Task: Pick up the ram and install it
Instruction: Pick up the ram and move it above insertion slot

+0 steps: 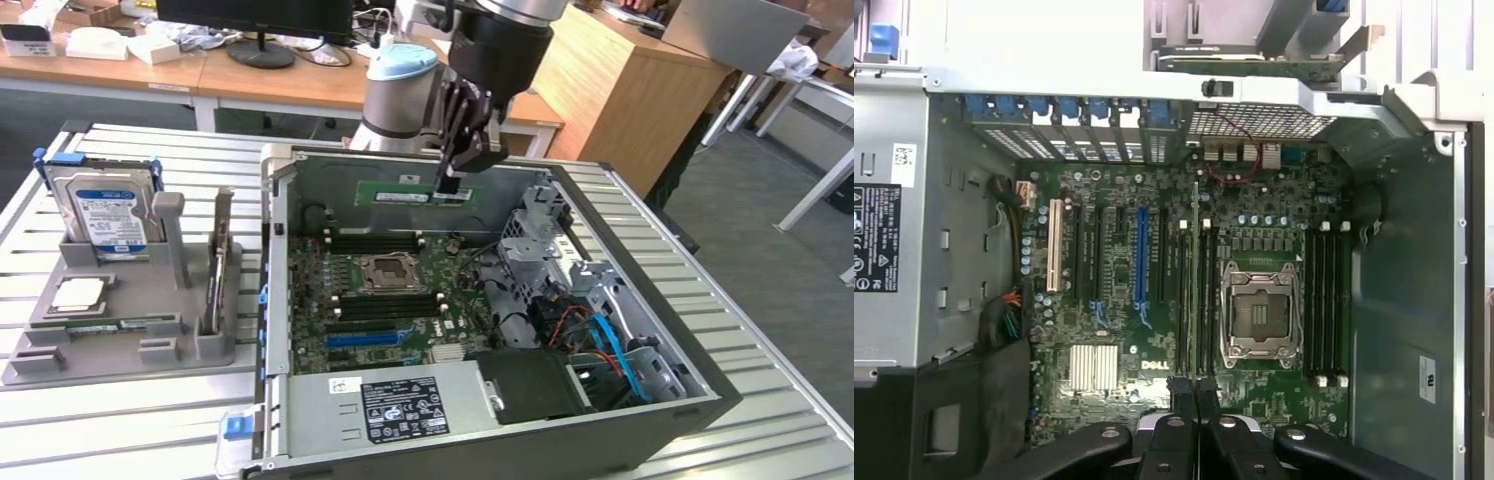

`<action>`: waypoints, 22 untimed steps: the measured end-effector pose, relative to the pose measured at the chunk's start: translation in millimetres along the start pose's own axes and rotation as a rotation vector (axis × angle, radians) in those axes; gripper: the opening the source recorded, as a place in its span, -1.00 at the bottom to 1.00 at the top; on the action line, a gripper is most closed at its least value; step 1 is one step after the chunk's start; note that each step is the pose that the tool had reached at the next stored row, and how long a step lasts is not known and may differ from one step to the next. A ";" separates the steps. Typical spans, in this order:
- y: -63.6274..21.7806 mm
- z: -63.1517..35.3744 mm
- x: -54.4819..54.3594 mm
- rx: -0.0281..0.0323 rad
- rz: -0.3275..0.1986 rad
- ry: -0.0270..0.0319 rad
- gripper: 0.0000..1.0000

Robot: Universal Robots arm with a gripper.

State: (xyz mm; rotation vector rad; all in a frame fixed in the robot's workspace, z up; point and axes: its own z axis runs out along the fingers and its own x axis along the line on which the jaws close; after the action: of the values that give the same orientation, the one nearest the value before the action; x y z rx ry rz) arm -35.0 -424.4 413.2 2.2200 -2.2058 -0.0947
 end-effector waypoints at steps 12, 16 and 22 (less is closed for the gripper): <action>-0.2 2.9 -4.3 0.0000 0.000 -0.0001 -0.77; -0.3 4.7 -4.3 0.0000 0.000 -0.0001 -0.77; -6.5 4.6 -4.2 0.0000 0.001 -0.0002 -0.77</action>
State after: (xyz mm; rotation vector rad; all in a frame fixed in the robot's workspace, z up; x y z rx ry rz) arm -28.7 -420.0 408.4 2.2194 -2.2065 -0.0949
